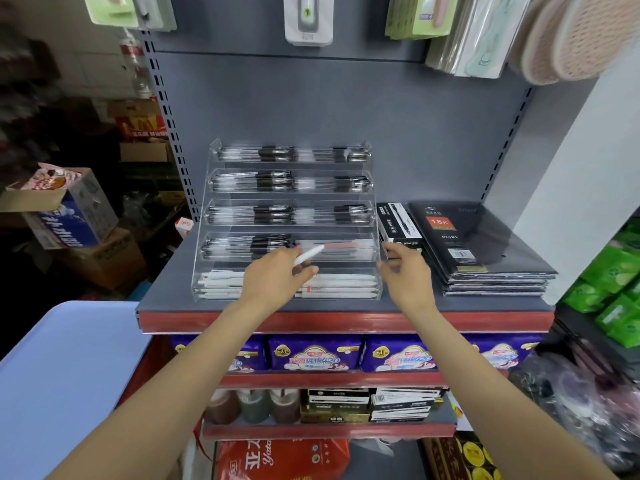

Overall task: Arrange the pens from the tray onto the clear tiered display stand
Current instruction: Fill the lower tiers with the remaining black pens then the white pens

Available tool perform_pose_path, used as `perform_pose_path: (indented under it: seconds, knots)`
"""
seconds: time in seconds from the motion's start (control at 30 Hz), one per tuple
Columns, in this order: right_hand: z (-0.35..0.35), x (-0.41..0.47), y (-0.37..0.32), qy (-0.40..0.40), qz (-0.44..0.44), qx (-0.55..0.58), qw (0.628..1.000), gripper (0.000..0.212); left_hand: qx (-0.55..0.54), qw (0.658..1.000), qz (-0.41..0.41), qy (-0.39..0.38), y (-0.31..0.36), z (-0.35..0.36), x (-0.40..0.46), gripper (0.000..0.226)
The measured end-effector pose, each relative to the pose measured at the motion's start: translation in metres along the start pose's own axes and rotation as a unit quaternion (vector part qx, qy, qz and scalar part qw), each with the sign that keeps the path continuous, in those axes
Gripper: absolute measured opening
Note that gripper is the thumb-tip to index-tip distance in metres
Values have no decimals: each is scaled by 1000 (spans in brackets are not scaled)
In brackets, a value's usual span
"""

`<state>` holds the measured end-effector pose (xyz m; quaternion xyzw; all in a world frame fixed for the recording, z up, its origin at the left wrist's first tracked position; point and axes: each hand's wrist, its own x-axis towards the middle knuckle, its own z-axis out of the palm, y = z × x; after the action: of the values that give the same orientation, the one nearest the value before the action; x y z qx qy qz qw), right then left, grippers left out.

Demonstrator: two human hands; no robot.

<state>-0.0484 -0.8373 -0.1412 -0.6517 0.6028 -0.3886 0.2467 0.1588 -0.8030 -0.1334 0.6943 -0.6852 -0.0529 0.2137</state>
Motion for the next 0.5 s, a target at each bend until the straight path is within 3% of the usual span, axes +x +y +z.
perform_pose_path:
  seconds: [0.1,0.23,0.4,0.5]
  knots:
    - [-3,-7,-23,-56,-65,102,991,29,85,993,75,-16,14,-7,-1,32]
    - [-1,-7,-37,-129,-97,178,971,8,94,988,117,-48,26,-8,1,34]
    - [-4,-4,-26,-136,-88,179,970,15,-117,983,106,-95,15,-10,2,39]
    - [-7,-1,-13,-92,-37,202,974,19,-204,973,75,-84,-1,-12,-3,21]
